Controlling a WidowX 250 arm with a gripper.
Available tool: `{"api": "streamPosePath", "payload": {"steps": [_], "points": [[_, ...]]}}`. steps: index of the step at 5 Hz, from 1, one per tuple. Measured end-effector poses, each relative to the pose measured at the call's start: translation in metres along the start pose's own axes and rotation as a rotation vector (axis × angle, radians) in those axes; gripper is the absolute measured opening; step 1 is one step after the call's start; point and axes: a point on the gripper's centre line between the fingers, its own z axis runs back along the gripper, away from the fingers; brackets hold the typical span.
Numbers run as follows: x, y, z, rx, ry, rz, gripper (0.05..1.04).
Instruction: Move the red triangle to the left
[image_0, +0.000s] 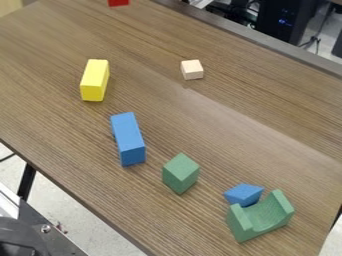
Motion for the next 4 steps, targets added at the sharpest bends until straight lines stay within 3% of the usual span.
{"api": "streamPosePath", "payload": {"steps": [1, 2, 4], "points": [[0.004, 0.011, -0.006, 0.011, 0.016, 0.142, 0.583], [0.005, 0.015, -0.013, 0.038, 0.032, 0.207, 0.583], [-0.039, 0.014, -0.049, 0.098, 0.207, 0.180, 0.583]]}}
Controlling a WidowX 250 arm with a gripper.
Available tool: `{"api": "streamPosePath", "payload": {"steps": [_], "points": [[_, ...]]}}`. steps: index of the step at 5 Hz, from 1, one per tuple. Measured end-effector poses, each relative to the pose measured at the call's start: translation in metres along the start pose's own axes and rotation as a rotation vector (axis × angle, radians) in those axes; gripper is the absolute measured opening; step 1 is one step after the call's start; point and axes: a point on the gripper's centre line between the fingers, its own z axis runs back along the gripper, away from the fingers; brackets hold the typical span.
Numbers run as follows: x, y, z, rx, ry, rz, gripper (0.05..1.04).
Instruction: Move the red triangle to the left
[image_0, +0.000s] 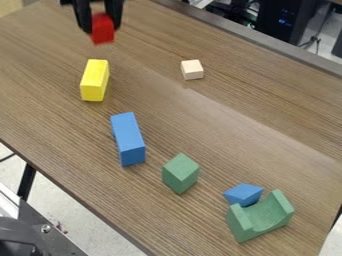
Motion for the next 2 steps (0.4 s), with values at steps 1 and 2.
{"api": "streamPosePath", "payload": {"steps": [1, 2], "points": [[-0.028, -0.005, -0.016, 0.076, 0.069, -0.094, 0.583], [-0.036, -0.002, -0.027, 0.116, 0.116, -0.113, 0.583]]}}
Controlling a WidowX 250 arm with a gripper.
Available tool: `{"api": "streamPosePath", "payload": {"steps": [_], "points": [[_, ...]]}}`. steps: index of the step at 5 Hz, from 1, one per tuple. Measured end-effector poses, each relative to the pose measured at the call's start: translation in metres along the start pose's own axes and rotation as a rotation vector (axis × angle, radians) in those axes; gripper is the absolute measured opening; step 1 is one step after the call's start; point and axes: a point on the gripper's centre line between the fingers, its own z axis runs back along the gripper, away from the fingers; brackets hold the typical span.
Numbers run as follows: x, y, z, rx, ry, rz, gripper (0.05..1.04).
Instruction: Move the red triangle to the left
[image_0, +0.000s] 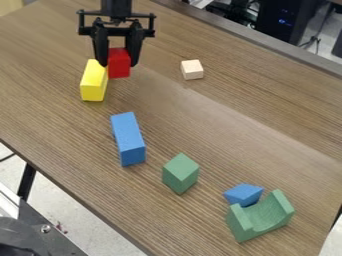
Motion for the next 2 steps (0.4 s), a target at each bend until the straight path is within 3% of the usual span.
{"api": "streamPosePath", "payload": {"steps": [1, 2], "points": [[-0.0011, 0.0017, -0.0048, -0.028, 0.031, -0.001, 0.583], [0.0008, 0.0045, -0.0049, -0.026, 0.028, -0.043, 0.583]]}}
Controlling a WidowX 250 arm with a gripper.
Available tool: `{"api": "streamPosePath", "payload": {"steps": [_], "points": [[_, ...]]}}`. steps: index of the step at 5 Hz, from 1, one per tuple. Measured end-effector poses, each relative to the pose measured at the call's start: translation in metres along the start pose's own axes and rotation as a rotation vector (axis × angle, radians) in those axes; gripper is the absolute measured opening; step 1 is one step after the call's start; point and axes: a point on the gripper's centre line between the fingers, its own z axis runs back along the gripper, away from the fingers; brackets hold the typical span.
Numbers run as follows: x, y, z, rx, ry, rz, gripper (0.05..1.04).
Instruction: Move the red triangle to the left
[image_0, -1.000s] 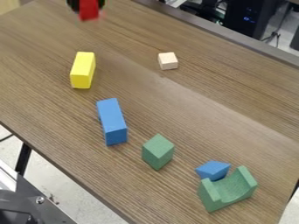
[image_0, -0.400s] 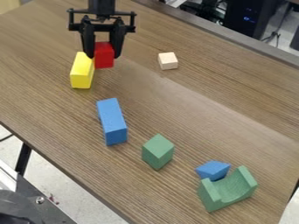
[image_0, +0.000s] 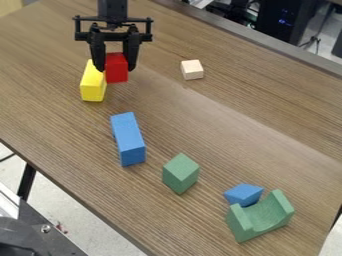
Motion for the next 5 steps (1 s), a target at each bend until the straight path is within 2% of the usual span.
{"api": "streamPosePath", "payload": {"steps": [1, 3, 4, 5], "points": [[0.001, -0.008, 0.000, -0.015, -0.028, -0.098, 0.583], [-0.002, -0.021, 0.003, 0.000, -0.069, -0.172, 0.583], [0.000, -0.030, -0.001, -0.091, -0.075, -0.305, 0.583], [0.003, -0.032, -0.002, -0.102, -0.094, -0.365, 0.583]]}}
